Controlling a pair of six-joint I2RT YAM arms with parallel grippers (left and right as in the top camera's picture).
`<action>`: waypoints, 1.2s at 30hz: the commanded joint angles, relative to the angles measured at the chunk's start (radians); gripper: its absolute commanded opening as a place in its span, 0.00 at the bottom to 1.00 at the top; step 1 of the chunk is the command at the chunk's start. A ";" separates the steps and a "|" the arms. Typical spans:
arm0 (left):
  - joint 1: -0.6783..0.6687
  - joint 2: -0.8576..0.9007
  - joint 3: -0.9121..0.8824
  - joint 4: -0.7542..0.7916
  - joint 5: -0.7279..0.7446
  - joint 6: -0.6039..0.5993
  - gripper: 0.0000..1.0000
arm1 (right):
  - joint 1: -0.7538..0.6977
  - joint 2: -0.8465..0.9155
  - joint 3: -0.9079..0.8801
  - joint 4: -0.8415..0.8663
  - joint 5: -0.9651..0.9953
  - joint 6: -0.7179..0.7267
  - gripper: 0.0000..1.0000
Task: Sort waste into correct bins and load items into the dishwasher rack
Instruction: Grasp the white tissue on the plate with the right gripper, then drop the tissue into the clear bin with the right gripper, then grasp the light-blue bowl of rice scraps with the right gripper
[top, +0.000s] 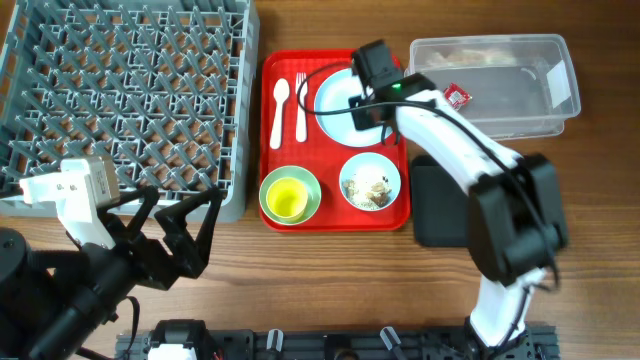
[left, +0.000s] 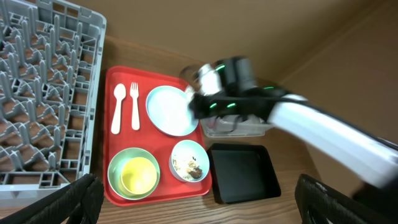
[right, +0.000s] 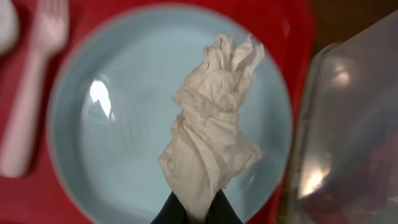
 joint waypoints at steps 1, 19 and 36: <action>-0.005 0.001 0.008 0.003 -0.006 0.020 1.00 | -0.095 -0.165 0.019 0.011 -0.008 0.085 0.04; -0.005 0.001 0.008 0.003 -0.006 0.020 1.00 | -0.298 -0.294 0.021 -0.254 -0.378 0.058 0.99; -0.005 0.001 0.008 0.003 -0.006 0.020 1.00 | 0.048 -0.502 -0.108 -0.567 -0.411 0.301 0.49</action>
